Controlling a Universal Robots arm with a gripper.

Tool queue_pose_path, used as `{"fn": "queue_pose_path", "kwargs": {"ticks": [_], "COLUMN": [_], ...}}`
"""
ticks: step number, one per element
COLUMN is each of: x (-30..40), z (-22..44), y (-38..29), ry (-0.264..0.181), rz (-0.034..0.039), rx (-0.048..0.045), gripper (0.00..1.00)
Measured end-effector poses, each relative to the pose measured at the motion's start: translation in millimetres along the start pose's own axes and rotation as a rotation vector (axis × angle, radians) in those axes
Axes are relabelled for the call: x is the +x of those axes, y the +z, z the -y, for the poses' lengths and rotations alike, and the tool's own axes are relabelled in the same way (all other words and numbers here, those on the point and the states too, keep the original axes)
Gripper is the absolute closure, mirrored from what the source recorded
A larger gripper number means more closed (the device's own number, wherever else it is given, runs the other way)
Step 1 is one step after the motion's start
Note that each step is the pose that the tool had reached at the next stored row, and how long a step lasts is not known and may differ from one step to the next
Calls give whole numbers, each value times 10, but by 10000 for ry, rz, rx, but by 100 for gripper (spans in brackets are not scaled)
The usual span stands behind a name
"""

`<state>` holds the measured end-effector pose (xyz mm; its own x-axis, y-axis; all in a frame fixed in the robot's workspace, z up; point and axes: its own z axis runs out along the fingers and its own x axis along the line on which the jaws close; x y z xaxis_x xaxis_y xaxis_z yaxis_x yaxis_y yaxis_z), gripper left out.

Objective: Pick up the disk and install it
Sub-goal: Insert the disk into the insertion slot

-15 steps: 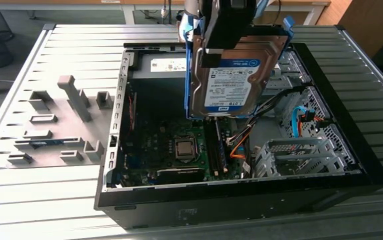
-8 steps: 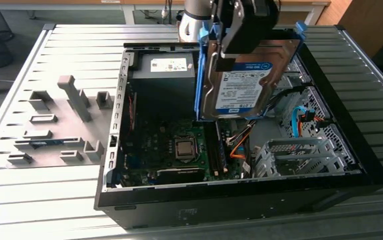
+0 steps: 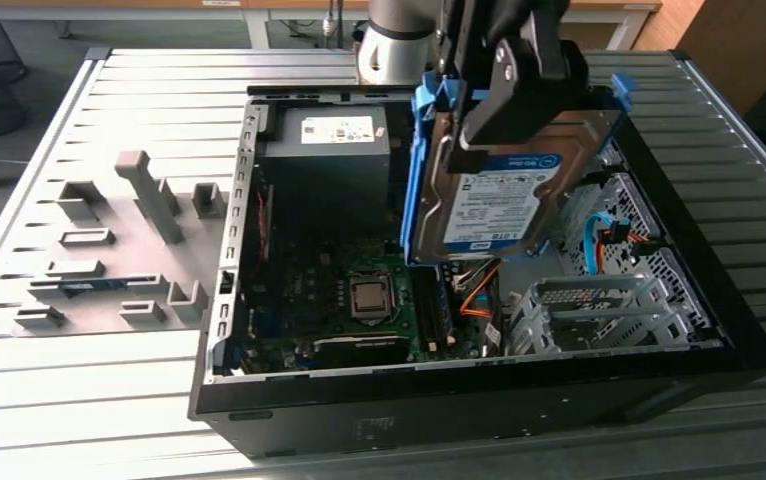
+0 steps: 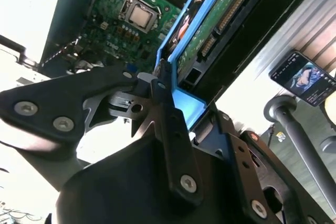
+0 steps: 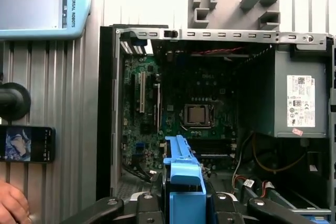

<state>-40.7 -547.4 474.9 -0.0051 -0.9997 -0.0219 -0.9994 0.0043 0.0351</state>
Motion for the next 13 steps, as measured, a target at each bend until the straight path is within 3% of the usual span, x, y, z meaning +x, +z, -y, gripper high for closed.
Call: {"fn": "queue_pose_path", "kwargs": {"ticks": [7, 9, 13], "x": [15, 31, 139], "z": [278, 305, 311], "y": [14, 21, 38], "ry": [-1, 0, 0], "rz": [0, 0, 3], "rx": [-32, -33, -32], "gripper": [64, 64, 64]}}
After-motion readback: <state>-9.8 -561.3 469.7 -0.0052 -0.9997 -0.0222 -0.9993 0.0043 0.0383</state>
